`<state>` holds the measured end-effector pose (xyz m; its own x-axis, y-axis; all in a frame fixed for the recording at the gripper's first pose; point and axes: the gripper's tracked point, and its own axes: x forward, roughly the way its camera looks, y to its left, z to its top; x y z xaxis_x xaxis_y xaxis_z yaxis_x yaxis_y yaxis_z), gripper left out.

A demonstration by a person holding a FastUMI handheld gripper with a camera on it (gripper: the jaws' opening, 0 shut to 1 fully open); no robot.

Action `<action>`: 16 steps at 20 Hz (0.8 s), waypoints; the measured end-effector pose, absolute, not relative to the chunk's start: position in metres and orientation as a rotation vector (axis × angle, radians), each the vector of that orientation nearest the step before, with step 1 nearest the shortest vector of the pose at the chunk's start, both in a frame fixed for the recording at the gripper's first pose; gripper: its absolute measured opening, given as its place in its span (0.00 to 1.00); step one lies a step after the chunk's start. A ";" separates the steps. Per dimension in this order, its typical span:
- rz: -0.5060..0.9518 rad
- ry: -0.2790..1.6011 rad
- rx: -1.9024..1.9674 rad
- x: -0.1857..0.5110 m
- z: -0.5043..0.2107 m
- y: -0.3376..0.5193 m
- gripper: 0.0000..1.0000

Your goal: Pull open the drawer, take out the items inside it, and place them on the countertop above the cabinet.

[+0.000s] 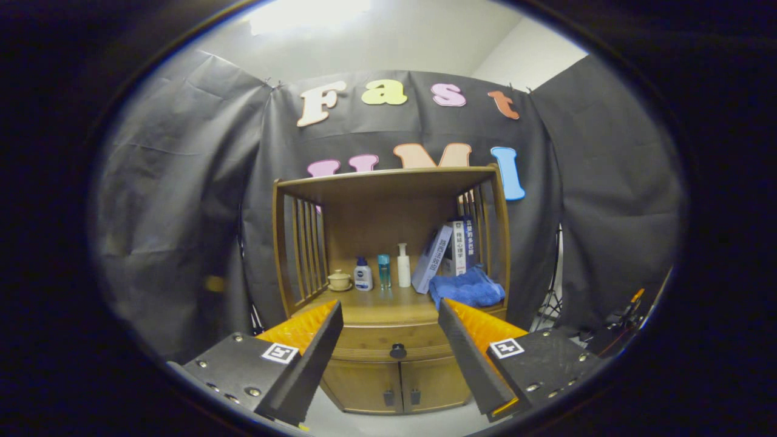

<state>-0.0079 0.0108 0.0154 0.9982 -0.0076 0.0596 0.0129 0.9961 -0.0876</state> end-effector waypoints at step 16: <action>-0.066 0.065 -0.137 0.116 -0.081 -0.030 0.99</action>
